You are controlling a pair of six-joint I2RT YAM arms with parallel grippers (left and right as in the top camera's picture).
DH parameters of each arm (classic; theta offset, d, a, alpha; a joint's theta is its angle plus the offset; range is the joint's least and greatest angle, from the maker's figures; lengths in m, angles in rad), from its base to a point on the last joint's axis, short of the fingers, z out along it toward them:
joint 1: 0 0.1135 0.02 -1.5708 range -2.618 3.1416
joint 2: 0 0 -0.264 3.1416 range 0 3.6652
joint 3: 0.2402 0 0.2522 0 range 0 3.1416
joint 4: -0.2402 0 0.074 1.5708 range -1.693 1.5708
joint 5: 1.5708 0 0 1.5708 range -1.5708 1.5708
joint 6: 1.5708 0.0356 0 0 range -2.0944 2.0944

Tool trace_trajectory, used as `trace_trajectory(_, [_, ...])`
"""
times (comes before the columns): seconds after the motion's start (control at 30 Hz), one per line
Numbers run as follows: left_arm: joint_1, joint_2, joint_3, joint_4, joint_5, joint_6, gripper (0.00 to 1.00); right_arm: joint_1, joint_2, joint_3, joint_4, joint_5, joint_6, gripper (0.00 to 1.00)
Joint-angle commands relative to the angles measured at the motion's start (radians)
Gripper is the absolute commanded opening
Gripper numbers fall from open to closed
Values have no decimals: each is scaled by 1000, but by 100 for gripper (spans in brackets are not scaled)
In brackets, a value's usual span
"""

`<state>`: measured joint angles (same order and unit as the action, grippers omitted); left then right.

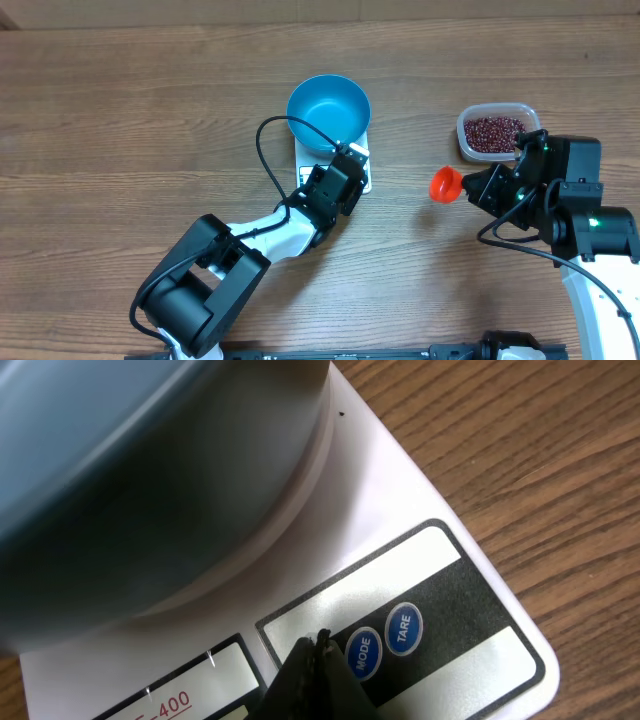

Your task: Scoop item into bowl and weigh 150g on scale

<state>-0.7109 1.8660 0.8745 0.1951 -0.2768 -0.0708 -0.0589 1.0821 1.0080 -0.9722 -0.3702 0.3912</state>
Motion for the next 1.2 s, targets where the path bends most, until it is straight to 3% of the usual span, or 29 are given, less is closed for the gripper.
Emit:
trace_trajectory(0.0, [6, 29, -8, 0, 8, 4, 4, -4, -16, 33, 5, -5, -7, 4])
trace_trajectory(1.17, [6, 43, -8, -7, 8, 4, 4, -4, -16, 33, 5, -5, -7, 4])
